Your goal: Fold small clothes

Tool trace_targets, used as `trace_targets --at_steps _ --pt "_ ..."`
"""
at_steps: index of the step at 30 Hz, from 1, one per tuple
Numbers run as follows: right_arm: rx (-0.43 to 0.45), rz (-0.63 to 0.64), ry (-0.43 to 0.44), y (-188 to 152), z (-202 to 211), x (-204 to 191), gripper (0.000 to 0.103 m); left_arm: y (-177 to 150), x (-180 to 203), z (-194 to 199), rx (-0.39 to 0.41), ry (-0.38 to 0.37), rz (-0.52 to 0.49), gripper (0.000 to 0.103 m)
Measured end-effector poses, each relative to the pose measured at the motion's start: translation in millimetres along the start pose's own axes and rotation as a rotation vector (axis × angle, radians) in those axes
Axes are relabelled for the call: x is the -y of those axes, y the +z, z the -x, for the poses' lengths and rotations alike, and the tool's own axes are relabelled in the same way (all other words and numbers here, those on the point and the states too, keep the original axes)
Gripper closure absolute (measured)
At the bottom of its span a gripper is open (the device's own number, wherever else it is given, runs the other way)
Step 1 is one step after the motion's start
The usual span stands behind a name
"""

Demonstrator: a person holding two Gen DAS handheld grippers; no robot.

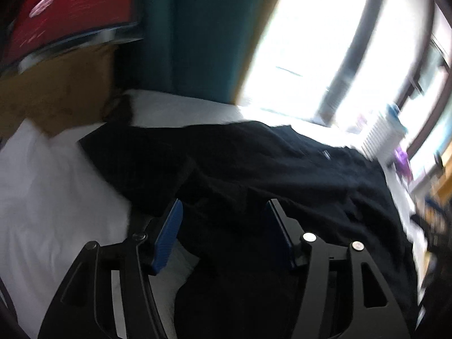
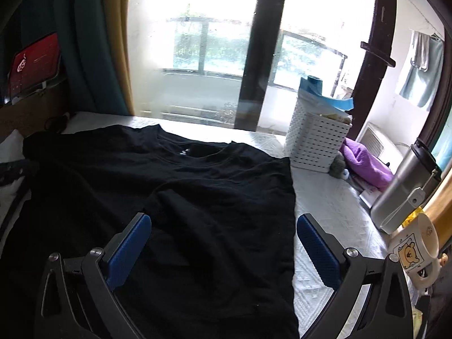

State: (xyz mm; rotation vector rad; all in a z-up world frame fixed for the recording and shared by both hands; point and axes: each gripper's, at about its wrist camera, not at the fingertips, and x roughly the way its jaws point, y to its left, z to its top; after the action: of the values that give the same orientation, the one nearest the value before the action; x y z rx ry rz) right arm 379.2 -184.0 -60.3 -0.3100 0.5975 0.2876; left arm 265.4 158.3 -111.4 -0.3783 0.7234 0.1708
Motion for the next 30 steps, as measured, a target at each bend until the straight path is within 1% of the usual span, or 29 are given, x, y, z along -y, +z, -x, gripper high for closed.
trace_targets --at_steps 1,3,7,9,11,13,14,16,17,18,19,20,21,22,24,26,30 --pt "-0.001 -0.005 0.002 -1.6 -0.3 2.1 0.0 0.2 -6.6 3.5 0.02 0.02 0.034 0.042" --pt "-0.009 -0.019 0.005 -6.2 -2.2 7.9 0.0 -1.2 -15.5 10.4 0.052 0.059 0.069 0.042" --pt "-0.039 -0.061 0.015 -16.7 -13.5 22.5 0.0 -7.9 -23.0 19.0 0.091 0.131 0.073 0.042" --pt "-0.049 -0.082 0.026 -20.9 -18.1 26.6 0.0 -12.7 -29.1 17.3 0.086 0.166 0.093 0.041" --pt "-0.048 -0.094 0.041 -24.1 -20.9 28.1 0.0 -14.1 -30.7 7.8 0.053 0.138 0.102 0.041" --pt "-0.05 -0.096 0.053 -25.8 -24.0 27.7 0.0 -12.5 -27.4 -3.3 0.019 0.108 0.078 0.041" --pt "-0.05 -0.096 0.056 -26.5 -25.3 27.6 0.0 -11.4 -25.6 -7.3 0.013 0.103 0.067 0.041" --pt "-0.049 -0.099 0.064 -27.8 -26.6 27.6 0.0 -6.2 -26.3 -14.8 0.026 0.095 0.056 0.041" --pt "-0.048 -0.103 0.066 -28.6 -27.0 28.1 0.0 -4.0 -28.3 -16.7 0.039 0.091 0.062 0.044" --pt "-0.048 -0.108 0.069 -30.0 -27.3 28.3 0.0 -0.6 -35.0 -18.0 0.05 0.078 0.092 0.062" --pt "-0.05 -0.11 0.073 -31.0 -27.6 28.4 0.0 1.9 -40.4 -19.4 0.049 0.066 0.127 0.084" --pt "-0.05 -0.111 0.076 -32.5 -28.0 27.9 0.0 4.9 -47.9 -20.5 0.052 0.05 0.169 0.09" --pt "-0.05 -0.11 0.077 -33.4 -28.4 27.5 0.0 9.2 -50.5 -23.0 0.069 0.028 0.209 0.095" --pt "-0.052 -0.108 0.081 -34.6 -29.2 26.5 0.0 11.8 -55.1 -18.9 0.11 0.005 0.237 0.099" --pt "-0.058 -0.108 0.085 -36.8 -31.3 24.6 0.0 19.3 -49.4 -14.5 0.17 0.013 0.212 0.099" --pt "-0.063 -0.108 0.091 -38.1 -33.2 22.8 0.0 24.6 -35.5 -8.4 0.208 -0.015 0.159 0.1" --pt "-0.066 -0.107 0.093 -39.1 -34.6 21.4 0.0 29.7 11.6 4.0 0.258 -0.089 -0.016 0.1"
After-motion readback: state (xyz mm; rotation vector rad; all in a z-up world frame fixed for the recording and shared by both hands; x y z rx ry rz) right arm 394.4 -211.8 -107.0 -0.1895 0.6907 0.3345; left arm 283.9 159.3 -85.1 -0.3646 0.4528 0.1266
